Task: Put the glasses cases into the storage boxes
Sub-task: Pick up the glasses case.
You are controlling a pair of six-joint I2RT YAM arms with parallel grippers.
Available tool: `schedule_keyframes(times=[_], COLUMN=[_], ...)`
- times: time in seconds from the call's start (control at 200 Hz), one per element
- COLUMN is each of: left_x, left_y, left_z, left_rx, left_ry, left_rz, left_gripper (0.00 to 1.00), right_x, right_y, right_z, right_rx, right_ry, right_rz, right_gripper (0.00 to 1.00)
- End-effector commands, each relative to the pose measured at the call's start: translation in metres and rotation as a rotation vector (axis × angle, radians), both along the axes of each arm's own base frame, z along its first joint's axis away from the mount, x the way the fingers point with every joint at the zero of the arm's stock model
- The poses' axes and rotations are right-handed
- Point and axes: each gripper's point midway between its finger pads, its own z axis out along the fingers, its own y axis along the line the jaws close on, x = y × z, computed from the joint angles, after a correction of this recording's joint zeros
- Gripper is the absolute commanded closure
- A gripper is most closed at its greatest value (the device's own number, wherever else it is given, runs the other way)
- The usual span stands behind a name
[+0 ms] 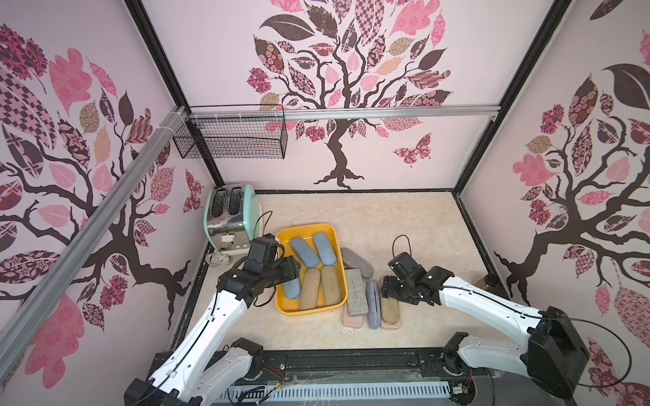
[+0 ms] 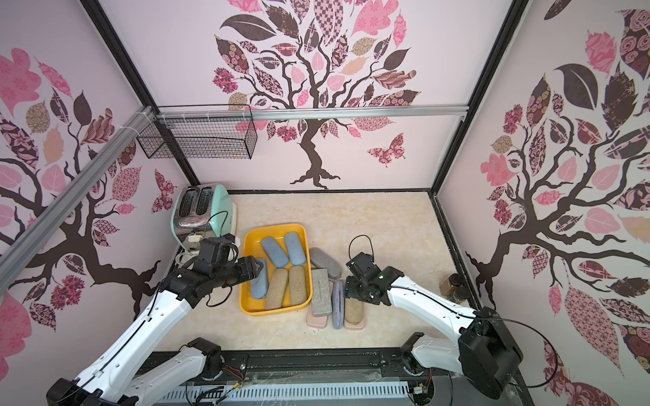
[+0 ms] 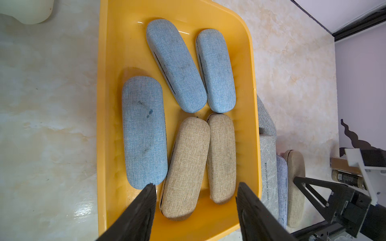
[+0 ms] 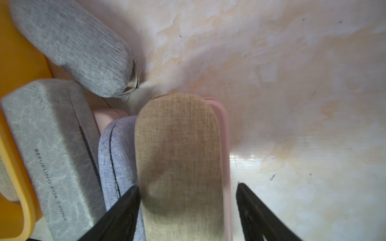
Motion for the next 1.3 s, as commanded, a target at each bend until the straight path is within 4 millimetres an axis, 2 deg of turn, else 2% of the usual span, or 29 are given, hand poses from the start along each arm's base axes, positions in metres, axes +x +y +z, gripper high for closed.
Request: schedule_keyframes(times=[0.0,0.175,0.29,0.5,0.625,0.79,0.85,0.915,1.056,1.296], left_x=[-0.004,-0.005,-0.005,-0.005,-0.005,-0.004,-0.004,-0.004,-0.004,-0.003], left_y=[0.004,0.005,0.005,0.005,0.005,0.004,0.003,0.003,0.003,0.006], left_z=[-0.009,-0.009,-0.009,-0.010,-0.010,-0.013,-0.013,-0.013,-0.011,-0.004], left_rx=[0.022,0.022,0.022,0.017,0.017,0.017,0.014,0.014,0.011,0.008], left_ry=[0.015,0.016,0.012,0.010,0.010,0.016,0.018,0.017,0.013,0.000], left_rz=[-0.003,0.002,0.000,0.002,0.003,-0.002,-0.004,-0.004,-0.002,0.011], left_gripper=[0.36,0.36,0.36,0.36,0.36,0.36,0.37,0.37,0.37,0.37], right_x=[-0.007,-0.013,-0.011,-0.007,-0.011,-0.016,-0.017,-0.015,-0.007,0.012], right_y=[0.004,0.002,-0.006,-0.011,-0.014,-0.009,-0.010,-0.011,-0.011,-0.001], right_z=[0.001,-0.012,-0.013,-0.005,-0.010,-0.017,-0.020,-0.019,-0.004,0.050], right_rx=[0.068,0.070,-0.001,-0.120,-0.188,-0.250,-0.264,-0.276,-0.288,-0.288], right_ry=[0.020,0.046,0.049,0.058,0.083,0.081,0.082,0.070,0.024,-0.130], right_rz=[-0.029,-0.039,-0.024,0.065,0.107,0.166,0.165,0.160,0.152,0.171], right_gripper=[0.26,0.29,0.30,0.20,0.19,0.16,0.16,0.22,0.30,0.36])
